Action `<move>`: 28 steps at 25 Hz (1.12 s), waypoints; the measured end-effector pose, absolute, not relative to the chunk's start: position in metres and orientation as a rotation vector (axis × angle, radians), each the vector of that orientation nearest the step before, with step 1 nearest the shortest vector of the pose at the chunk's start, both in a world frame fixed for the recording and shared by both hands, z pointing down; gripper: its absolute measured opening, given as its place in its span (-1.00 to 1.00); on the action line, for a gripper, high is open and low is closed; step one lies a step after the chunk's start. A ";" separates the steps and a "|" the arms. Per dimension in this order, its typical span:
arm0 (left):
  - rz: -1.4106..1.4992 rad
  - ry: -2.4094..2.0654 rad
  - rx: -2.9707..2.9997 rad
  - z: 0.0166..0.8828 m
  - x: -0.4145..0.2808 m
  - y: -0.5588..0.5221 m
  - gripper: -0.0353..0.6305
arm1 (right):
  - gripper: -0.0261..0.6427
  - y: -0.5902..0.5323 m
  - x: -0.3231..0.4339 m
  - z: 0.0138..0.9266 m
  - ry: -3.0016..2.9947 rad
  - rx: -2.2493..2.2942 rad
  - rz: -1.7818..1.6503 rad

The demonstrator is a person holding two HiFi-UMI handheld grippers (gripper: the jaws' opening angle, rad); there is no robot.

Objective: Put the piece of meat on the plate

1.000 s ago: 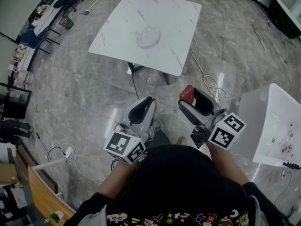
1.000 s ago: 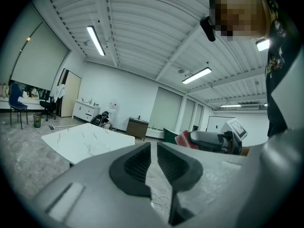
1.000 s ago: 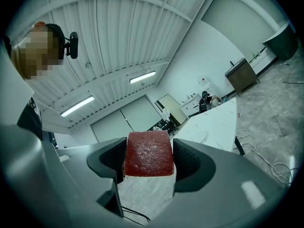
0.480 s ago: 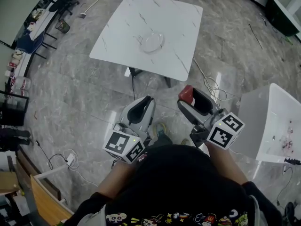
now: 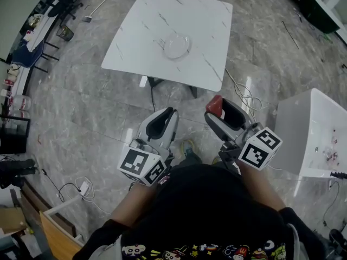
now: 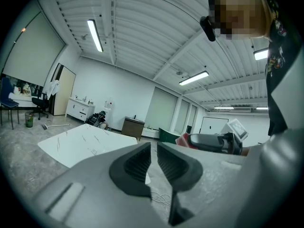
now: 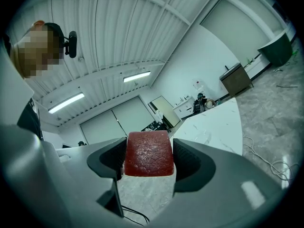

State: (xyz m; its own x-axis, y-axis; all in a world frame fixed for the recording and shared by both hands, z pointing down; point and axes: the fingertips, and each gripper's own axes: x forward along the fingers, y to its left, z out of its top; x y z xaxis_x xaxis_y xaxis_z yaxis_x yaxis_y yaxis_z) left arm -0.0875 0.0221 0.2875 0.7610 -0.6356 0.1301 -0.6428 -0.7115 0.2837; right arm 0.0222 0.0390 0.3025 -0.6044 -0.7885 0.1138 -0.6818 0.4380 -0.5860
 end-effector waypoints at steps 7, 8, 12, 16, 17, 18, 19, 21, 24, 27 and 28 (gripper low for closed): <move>0.040 -0.980 2.644 0.293 -0.103 0.013 -0.77 | 0.07 0.033 0.007 0.307 2.507 -1.315 -0.909; 0.037 -0.980 2.644 0.293 -0.105 0.013 -0.77 | 0.07 0.033 0.006 0.307 2.507 -1.316 -0.907; 0.029 -0.984 2.646 0.295 -0.108 0.010 -0.82 | 0.07 0.030 0.003 0.307 2.510 -1.313 -0.904; 0.031 -0.991 2.647 0.296 -0.108 0.008 -0.84 | 0.07 0.025 0.002 0.307 2.513 -1.304 -0.903; 0.038 -0.994 2.646 0.295 -0.107 0.008 -0.85 | 0.07 0.025 0.003 0.306 2.513 -1.302 -0.903; 0.041 -0.997 2.647 0.294 -0.107 0.007 -0.85 | 0.07 0.024 0.003 0.306 2.512 -1.299 -0.905; 0.041 -0.999 2.651 0.295 -0.107 0.006 -0.85 | 0.07 0.022 0.004 0.306 2.511 -1.296 -0.907; 0.041 -1.008 2.654 0.297 -0.106 0.004 -0.86 | 0.07 0.019 0.006 0.307 2.511 -1.289 -0.910; 0.052 -1.028 2.639 0.297 -0.105 -0.002 -0.86 | 0.07 0.011 0.008 0.308 2.515 -1.273 -0.915; 0.051 -1.044 2.633 0.298 -0.101 -0.011 -0.86 | 0.07 -0.002 0.011 0.309 2.524 -1.251 -0.922; 0.049 -1.049 2.631 0.298 -0.099 -0.015 -0.86 | 0.07 -0.007 0.012 0.309 2.528 -1.244 -0.924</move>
